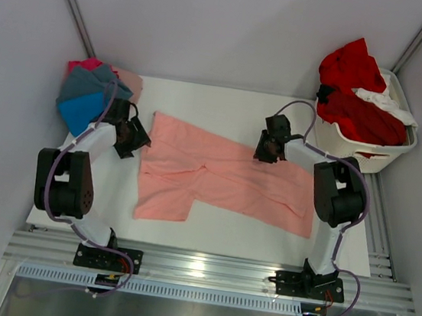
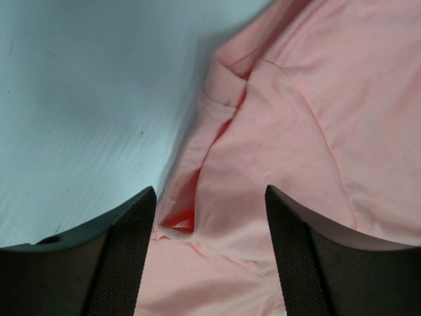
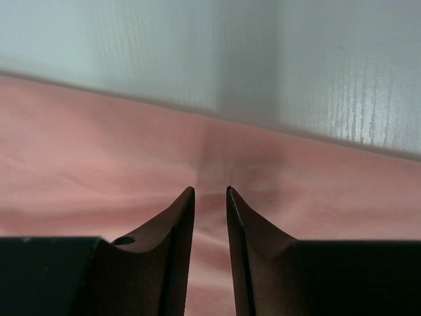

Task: Fold and stack the t-shirts
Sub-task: Fold the flattened tshirt in 1/3 of the way

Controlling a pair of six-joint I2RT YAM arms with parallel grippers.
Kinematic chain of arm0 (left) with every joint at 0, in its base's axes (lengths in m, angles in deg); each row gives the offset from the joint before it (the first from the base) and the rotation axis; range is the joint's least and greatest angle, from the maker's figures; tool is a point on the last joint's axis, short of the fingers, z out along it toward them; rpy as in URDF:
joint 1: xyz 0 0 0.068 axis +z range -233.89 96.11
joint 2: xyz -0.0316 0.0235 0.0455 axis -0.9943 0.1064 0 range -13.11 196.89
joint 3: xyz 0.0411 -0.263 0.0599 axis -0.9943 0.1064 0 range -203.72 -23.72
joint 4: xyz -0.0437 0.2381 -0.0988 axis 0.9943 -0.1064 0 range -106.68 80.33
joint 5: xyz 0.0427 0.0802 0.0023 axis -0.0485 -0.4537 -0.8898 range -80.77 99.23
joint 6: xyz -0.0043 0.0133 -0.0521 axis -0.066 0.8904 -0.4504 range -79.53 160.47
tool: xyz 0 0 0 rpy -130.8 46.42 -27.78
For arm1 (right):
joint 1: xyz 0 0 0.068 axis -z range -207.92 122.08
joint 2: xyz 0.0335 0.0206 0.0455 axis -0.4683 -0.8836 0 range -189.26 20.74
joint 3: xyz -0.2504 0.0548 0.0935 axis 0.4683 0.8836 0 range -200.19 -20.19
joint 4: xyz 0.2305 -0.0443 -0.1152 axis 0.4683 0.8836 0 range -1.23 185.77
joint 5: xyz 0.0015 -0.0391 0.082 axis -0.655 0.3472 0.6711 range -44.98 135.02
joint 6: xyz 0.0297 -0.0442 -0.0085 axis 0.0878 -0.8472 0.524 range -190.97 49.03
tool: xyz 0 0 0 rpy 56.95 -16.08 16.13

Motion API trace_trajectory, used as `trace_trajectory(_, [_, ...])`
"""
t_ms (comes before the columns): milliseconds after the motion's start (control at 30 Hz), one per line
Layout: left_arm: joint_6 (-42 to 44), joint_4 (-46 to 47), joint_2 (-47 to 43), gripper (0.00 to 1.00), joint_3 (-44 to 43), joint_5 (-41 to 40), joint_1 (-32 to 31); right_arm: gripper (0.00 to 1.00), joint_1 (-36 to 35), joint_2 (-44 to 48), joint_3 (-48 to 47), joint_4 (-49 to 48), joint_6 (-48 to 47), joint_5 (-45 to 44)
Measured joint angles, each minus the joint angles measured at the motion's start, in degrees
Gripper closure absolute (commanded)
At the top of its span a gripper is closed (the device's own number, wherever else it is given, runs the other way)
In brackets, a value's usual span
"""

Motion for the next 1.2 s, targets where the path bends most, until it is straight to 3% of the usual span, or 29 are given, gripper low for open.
trace_trajectory(300, [-0.2,2.6,-4.9,0.34,0.3,3.1,-0.5,0.69,-2.3,5.2,0.0,-2.1,-1.2,10.1])
trace_trajectory(567, [-0.3,16.3,-2.9,0.37,3.0,21.8,-3.9,0.7,-5.3,6.2,2.6,-6.0,-1.8,20.9])
trace_trajectory(733, [-0.3,18.3,2.6,0.41,2.7,27.5,-7.9,0.72,-7.3,5.9,3.0,-7.3,-2.7,25.1])
trace_trajectory(1200, [0.1,8.0,8.8,0.43,-1.8,21.5,-8.1,0.73,-8.0,-4.6,-3.9,2.6,-2.0,18.1])
